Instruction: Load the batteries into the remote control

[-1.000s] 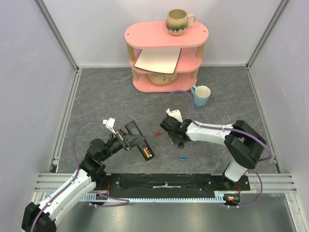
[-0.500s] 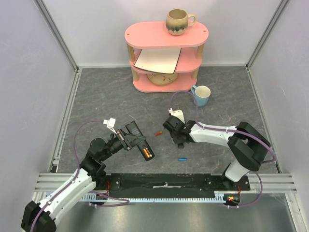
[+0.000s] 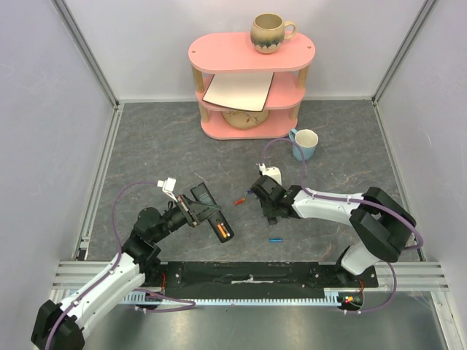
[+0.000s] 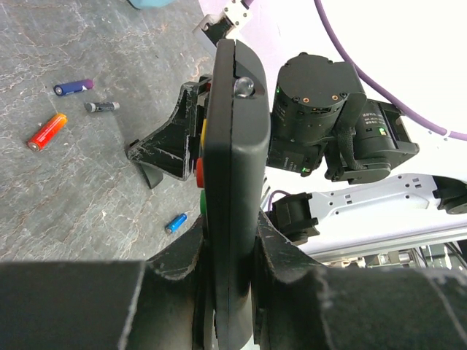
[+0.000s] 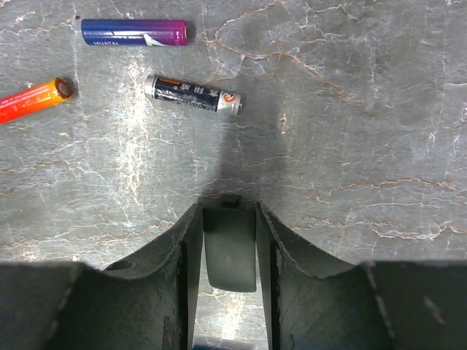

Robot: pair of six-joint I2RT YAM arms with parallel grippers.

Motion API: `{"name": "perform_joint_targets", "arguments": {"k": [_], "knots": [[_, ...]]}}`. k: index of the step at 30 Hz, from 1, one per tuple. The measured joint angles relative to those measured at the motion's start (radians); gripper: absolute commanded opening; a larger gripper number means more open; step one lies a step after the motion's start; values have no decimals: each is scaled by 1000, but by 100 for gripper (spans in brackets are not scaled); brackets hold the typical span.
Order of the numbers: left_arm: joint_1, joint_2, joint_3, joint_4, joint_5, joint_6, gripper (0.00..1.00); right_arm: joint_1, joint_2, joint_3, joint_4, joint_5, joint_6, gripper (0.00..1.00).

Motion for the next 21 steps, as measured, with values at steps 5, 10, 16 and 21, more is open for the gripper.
{"name": "perform_joint_targets", "arguments": {"k": [5, 10, 16, 21], "knots": [[0, 11, 0, 1, 0, 0, 2, -3, -14, -18, 17, -6, 2, 32], [0, 35, 0, 9, 1, 0, 2, -3, -35, -38, 28, -14, 1, 20], [0, 85, 0, 46, 2, -1, 2, -3, -206, -137, 25, -98, 6, 0], [0, 181, 10, 96, 2, -13, 2, 2, -402, -127, 33, -157, -10, 0]]}}
